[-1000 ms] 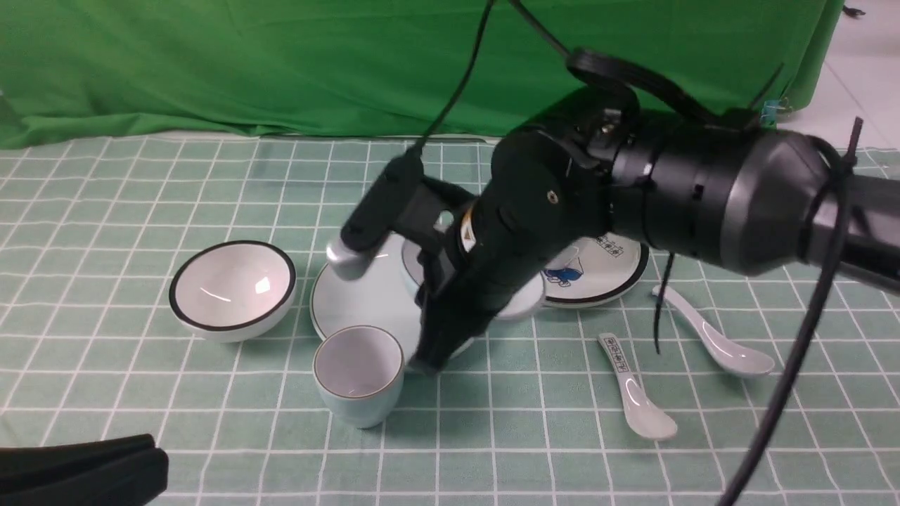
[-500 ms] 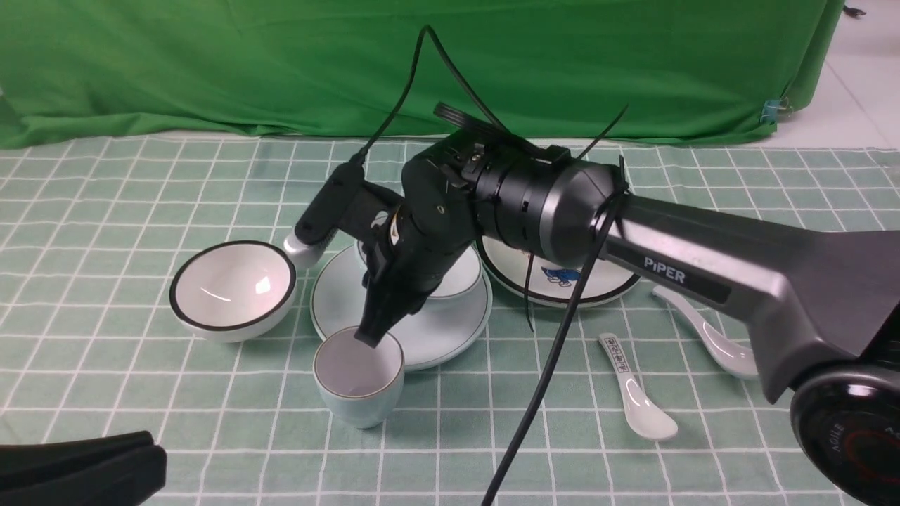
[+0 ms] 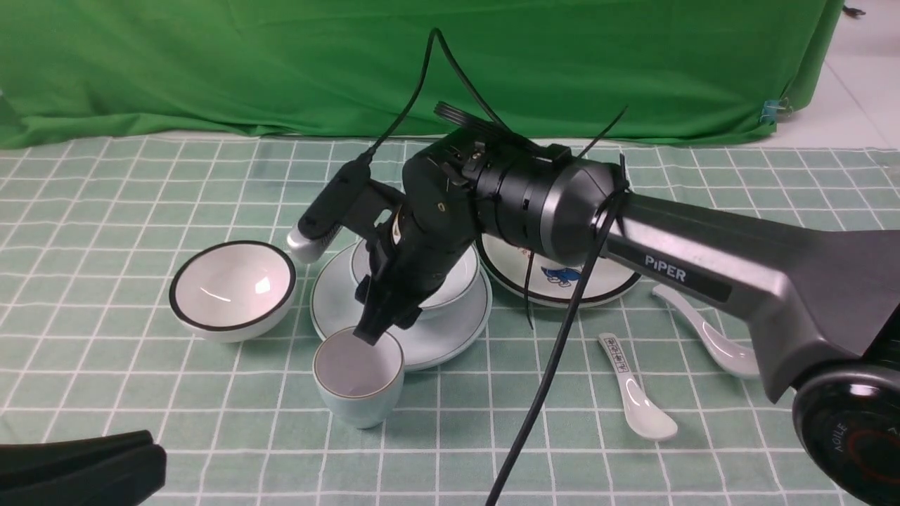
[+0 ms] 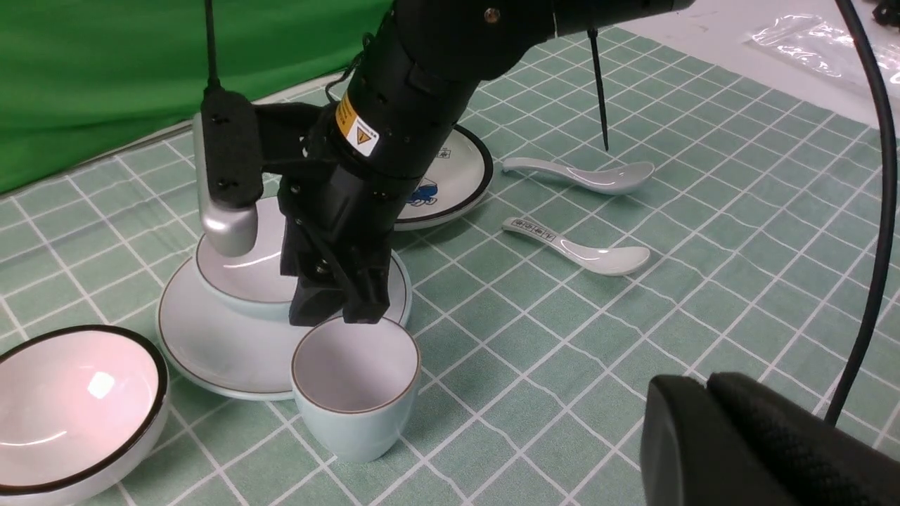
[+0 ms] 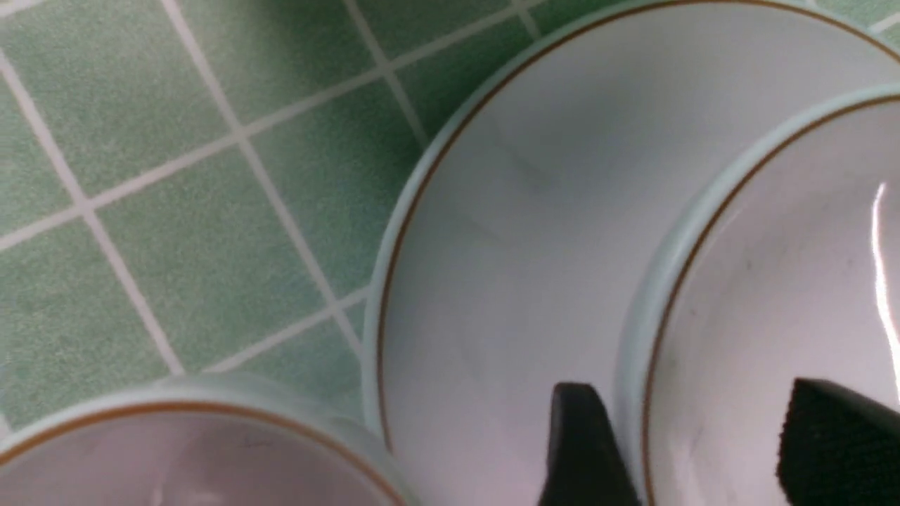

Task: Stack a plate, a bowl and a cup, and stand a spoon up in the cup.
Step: Use the right arm to put the blue rice bowl into the blue large plate in the middle, then use the right arm to grab a blue teacup

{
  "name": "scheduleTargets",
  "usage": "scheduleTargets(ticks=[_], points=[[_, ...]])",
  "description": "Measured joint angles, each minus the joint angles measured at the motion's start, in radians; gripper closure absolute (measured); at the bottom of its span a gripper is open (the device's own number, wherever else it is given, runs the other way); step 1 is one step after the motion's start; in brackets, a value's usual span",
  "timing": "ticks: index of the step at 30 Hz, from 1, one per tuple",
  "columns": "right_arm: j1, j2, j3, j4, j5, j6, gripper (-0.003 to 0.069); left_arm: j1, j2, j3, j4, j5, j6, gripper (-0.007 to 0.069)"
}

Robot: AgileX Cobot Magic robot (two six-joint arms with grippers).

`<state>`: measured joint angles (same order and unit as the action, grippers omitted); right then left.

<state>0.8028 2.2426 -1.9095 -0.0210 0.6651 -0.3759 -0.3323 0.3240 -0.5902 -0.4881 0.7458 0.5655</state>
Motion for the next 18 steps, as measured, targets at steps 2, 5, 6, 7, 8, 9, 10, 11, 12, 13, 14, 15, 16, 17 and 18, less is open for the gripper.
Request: scheduleTargets(ticks=[2, 5, 6, 7, 8, 9, 10, 11, 12, 13, 14, 15, 16, 17, 18], points=[[0.011, -0.031, 0.0, 0.0, 0.017, 0.0, 0.0223, 0.0, 0.0, 0.0, 0.0, 0.0, 0.0, 0.0608], [0.027, -0.091, 0.0, -0.001, 0.043, 0.001, 0.0216, 0.0, 0.0, 0.0, 0.0, 0.0, 0.0, 0.0608], [0.03, -0.116, 0.0, -0.001, 0.064, 0.003, 0.0216, 0.0, 0.0, 0.0, 0.0, 0.0, 0.0, 0.0608], [0.034, -0.136, -0.001, -0.001, 0.083, 0.007, 0.0216, 0.0, 0.0, 0.0, 0.0, 0.0, 0.0, 0.0608], [0.038, -0.156, -0.001, -0.001, 0.107, 0.018, 0.0216, 0.0, 0.0, 0.0, 0.0, 0.0, 0.0, 0.0608], [0.044, -0.184, -0.001, -0.001, 0.15, 0.035, 0.0216, 0.0, 0.0, 0.0, 0.0, 0.0, 0.0, 0.0608], [0.051, -0.209, -0.001, 0.003, 0.203, 0.05, 0.0216, 0.0, 0.0, 0.0, 0.001, 0.001, 0.0, 0.0608], [0.06, -0.226, -0.001, 0.007, 0.25, 0.056, 0.0216, 0.0, 0.0, 0.0, 0.002, 0.002, 0.0, 0.0608], [0.072, -0.237, -0.001, 0.008, 0.288, 0.057, 0.0216, 0.0, 0.0, 0.0, 0.004, 0.004, 0.0, 0.0608], [0.081, -0.244, -0.001, 0.009, 0.323, 0.059, 0.0216, 0.0, 0.0, 0.0, 0.007, 0.004, 0.0, 0.0608], [0.093, -0.248, 0.001, 0.011, 0.35, 0.059, 0.0216, 0.0, 0.0, 0.0, 0.008, 0.004, 0.0, 0.0608], [0.106, -0.249, 0.004, 0.012, 0.369, 0.058, 0.0216, 0.0, 0.0, 0.0, 0.009, 0.004, 0.0, 0.0608], [0.133, -0.249, 0.019, 0.021, 0.382, 0.057, 0.0214, 0.0, 0.0, 0.0, 0.012, 0.004, 0.0, 0.0608], [0.15, -0.247, 0.03, 0.021, 0.379, 0.056, 0.021, 0.0, 0.0, 0.0, 0.012, 0.004, 0.0, 0.0608], [0.16, -0.242, 0.035, 0.021, 0.374, 0.056, 0.0207, 0.0, 0.0, 0.0, 0.013, 0.004, 0.0, 0.0608]])
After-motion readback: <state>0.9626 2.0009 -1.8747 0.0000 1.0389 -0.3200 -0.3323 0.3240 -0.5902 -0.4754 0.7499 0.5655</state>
